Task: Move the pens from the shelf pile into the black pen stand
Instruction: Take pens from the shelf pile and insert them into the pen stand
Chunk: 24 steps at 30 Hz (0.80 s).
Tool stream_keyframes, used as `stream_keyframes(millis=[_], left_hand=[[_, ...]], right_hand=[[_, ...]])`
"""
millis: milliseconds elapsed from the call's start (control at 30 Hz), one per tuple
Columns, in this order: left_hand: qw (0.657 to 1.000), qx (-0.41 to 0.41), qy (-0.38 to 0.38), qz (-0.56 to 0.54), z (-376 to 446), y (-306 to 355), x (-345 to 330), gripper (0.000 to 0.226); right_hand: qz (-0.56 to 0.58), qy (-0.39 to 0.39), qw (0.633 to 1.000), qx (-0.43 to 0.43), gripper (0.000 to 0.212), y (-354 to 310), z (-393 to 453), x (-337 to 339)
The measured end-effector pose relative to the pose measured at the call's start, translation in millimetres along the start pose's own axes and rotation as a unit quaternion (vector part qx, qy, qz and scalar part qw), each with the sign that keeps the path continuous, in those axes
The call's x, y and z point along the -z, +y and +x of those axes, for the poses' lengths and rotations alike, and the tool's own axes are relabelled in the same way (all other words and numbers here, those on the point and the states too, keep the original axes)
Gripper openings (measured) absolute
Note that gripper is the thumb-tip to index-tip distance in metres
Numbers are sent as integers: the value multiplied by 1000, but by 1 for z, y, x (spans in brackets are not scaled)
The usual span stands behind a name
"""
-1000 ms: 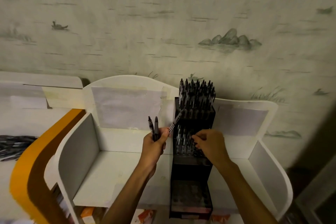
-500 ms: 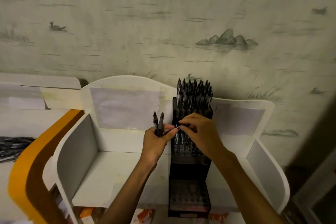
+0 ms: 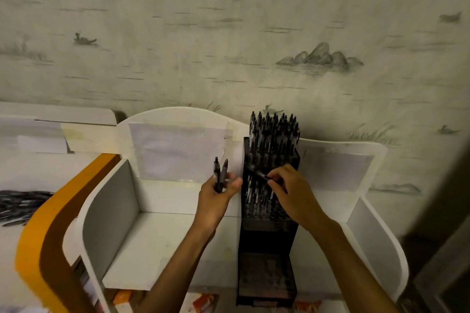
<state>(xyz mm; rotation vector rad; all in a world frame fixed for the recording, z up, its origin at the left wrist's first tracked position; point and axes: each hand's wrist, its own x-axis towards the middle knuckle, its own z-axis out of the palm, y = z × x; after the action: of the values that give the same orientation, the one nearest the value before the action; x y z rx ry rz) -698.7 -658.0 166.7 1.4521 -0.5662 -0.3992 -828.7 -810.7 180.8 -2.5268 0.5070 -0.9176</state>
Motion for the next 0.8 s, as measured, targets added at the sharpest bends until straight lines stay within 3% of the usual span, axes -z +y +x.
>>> stream_keyframes(millis=[267, 600, 800], left_hand=[[998, 68, -1, 15, 1, -8, 6, 37], [995, 70, -19, 71, -1, -12, 10, 22], [994, 90, -48, 33, 0, -19, 13, 4]], right_hand=[[101, 136, 980, -107, 7, 17, -9, 0], [55, 115, 988, -82, 14, 21, -11, -11], [36, 88, 991, -96, 16, 24, -16, -20]])
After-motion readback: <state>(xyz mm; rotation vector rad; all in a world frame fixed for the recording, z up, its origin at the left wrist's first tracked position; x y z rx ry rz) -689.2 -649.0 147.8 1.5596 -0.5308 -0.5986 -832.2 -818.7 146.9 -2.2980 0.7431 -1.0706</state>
